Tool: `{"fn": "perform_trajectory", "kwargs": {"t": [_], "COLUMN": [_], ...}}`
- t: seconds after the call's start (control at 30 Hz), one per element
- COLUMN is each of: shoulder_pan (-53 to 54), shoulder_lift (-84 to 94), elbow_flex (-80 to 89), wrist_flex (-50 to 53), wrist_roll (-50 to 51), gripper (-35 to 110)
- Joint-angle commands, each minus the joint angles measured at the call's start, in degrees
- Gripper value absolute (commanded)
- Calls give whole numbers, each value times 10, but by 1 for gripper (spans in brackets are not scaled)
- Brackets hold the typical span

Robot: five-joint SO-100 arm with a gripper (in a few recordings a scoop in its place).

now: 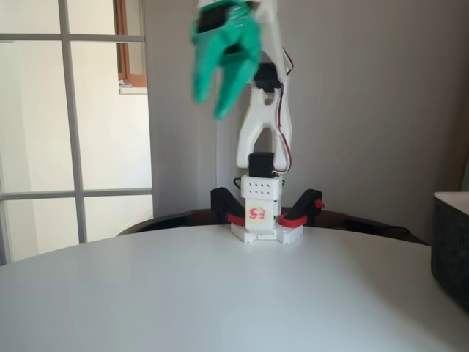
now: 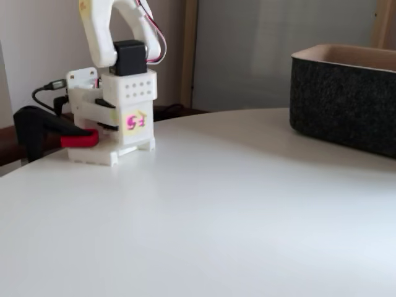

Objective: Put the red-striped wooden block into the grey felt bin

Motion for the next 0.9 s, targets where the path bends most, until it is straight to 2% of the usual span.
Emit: {"fn": "perform_trajectory", "kwargs": {"t": [0.0, 0.2, 0.37, 0.57, 0.87], "shoulder_pan": [86, 199, 255, 279, 288], "shoulder_lift": [35, 83, 179, 345, 587], "elbow_flex": [56, 152, 271, 445, 748], "wrist_flex": [6, -40, -158, -250, -284], "wrist_roll": [4, -9, 23, 40, 62], "gripper": [9, 2, 0, 0, 0]}}
